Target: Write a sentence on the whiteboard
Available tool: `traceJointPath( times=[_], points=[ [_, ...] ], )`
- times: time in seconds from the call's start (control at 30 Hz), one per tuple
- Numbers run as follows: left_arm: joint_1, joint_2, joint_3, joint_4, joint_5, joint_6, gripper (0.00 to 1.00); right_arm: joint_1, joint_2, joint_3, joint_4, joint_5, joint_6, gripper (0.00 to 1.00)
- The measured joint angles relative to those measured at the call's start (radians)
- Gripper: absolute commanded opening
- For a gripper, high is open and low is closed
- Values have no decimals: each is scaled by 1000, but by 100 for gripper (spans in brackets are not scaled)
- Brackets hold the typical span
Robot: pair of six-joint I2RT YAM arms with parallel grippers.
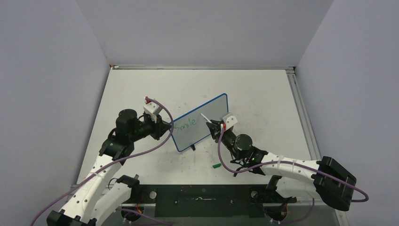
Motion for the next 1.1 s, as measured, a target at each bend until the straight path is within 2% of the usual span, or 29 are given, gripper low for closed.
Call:
traceJointPath(
  times=[0.53, 1.1],
  points=[
    [0, 4, 0, 3, 0, 0, 0, 0, 37, 11, 43, 20, 20, 5],
    [0, 3, 0, 3, 4, 0, 0, 1, 25, -53, 0, 38, 74, 5]
  ],
)
